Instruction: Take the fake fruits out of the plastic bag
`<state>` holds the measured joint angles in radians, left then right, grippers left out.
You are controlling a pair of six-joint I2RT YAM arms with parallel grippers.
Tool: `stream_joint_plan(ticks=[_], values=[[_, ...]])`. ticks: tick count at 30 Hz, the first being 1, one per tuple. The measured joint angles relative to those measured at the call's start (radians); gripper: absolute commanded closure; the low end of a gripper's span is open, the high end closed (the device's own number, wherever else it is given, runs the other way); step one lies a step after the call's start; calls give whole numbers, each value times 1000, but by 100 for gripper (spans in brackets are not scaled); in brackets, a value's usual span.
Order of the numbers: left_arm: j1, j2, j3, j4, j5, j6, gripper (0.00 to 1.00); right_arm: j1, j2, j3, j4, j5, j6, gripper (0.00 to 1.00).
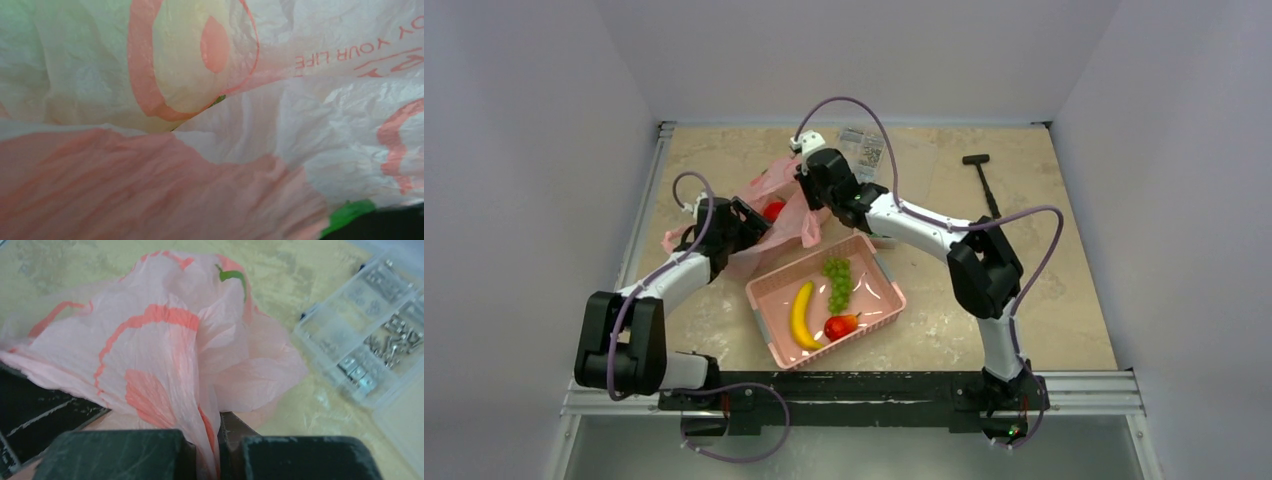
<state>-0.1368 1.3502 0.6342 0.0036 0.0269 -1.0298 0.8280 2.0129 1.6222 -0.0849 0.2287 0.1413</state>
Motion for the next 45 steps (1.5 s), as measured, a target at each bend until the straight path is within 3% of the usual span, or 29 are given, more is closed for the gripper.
stream_joint_plan(ticks=[5,11,19,29,37,42,45], values=[[14,5,53,3,5,25,23,-21,34,85,-26,-12,-63,100],[7,-8,60,32,40,92,22,-15,-91,-149,24,-41,-113,100],[-61,22,75,84,38,159,24,-10,-80,-177,-33,-44,-146,100],[-182,144,208,84,-188,294,22,-10,-90,-177,-62,-126,-100,100],[-192,277,246,143,-314,343,20,-10,-92,-173,-66,-146,-95,100],[-192,364,301,141,-328,343,23,-14,-92,-167,-65,-151,-93,100],[-192,373,323,132,-333,332,32,-18,-92,-167,-66,-162,-89,100]])
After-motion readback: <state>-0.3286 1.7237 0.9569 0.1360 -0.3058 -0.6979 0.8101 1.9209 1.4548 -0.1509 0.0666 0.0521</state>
